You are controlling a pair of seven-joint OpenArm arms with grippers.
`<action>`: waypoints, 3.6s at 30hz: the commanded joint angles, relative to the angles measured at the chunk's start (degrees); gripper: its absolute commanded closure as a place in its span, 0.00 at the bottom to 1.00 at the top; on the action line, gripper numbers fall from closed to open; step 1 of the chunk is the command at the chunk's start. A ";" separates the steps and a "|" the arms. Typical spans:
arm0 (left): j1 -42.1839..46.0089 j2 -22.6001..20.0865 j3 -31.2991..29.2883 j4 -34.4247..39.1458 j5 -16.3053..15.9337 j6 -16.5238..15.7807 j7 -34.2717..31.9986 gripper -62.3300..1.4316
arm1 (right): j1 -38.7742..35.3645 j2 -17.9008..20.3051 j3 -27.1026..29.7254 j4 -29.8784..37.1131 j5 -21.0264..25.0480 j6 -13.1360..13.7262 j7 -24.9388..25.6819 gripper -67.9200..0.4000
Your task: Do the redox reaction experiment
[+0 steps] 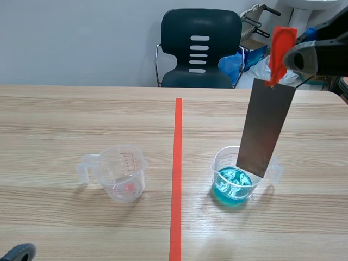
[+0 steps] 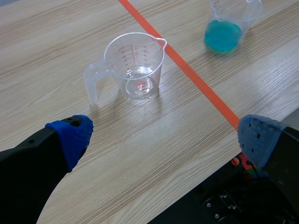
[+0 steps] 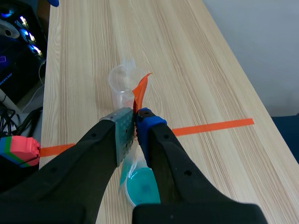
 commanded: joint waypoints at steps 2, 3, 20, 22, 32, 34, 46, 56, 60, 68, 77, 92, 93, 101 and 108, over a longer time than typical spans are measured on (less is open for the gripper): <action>0.20 0.44 0.17 0.50 -0.26 -0.15 -0.83 0.00 | 0.83 0.55 0.79 -1.25 0.61 0.44 0.83 0.98; 0.20 0.44 0.17 0.50 -0.26 -0.15 -0.83 0.00 | 0.83 0.52 0.79 -1.77 0.61 0.44 0.83 0.98; 0.20 0.44 0.17 0.50 -0.24 -0.15 -0.83 0.00 | 0.83 -3.04 0.79 -4.87 0.42 -0.26 -0.42 0.98; 0.20 0.44 0.17 0.50 -0.24 -0.15 -0.83 0.00 | 0.83 -4.22 0.79 -4.90 0.42 -0.17 -1.66 0.98; 0.20 0.44 0.17 0.50 -0.24 -0.15 -0.83 0.00 | 0.83 -6.25 0.79 -4.20 0.81 0.44 -3.41 0.98; 0.20 0.44 0.17 0.50 -0.24 -0.15 -0.83 0.00 | 0.83 -6.25 0.79 -3.72 0.39 0.44 -3.87 0.98; 0.20 0.44 0.17 0.50 -0.24 -0.15 -0.83 0.00 | 0.98 -6.12 1.68 -1.03 0.37 -0.37 -6.95 0.98; 0.20 0.44 0.17 0.50 -0.24 -0.15 -0.83 0.00 | 0.98 -6.12 3.54 -3.50 0.00 -6.54 -7.50 0.98; 0.20 0.44 0.17 0.50 -0.24 -0.15 -0.83 0.00 | 0.98 -6.14 3.54 -4.46 0.02 -6.54 -6.82 0.98; 0.20 0.44 0.17 0.50 -0.24 -0.15 -0.83 0.00 | 0.98 -6.14 3.54 -4.52 0.02 -6.51 -6.16 0.98; 0.20 0.44 0.17 0.50 -0.24 -0.15 -0.83 0.00 | 0.98 -6.27 3.54 -4.52 0.04 -6.49 -5.77 0.98; 0.20 0.44 0.17 0.50 -0.24 -0.15 -0.83 0.00 | 0.98 -6.27 3.54 -4.52 0.04 -6.49 -5.57 0.98; 0.20 0.44 0.17 0.50 -0.24 -0.15 -0.83 0.00 | 0.98 -6.27 3.54 -4.52 0.04 -6.49 -5.57 0.98; 0.20 0.44 0.17 0.50 -0.24 -0.15 -0.83 0.00 | 0.98 -6.27 3.54 -4.52 0.04 -6.49 -5.55 0.98; 0.20 0.44 0.17 0.50 -0.24 -0.15 -0.83 0.00 | 0.98 -6.27 3.54 -4.52 0.04 -6.49 -5.55 0.98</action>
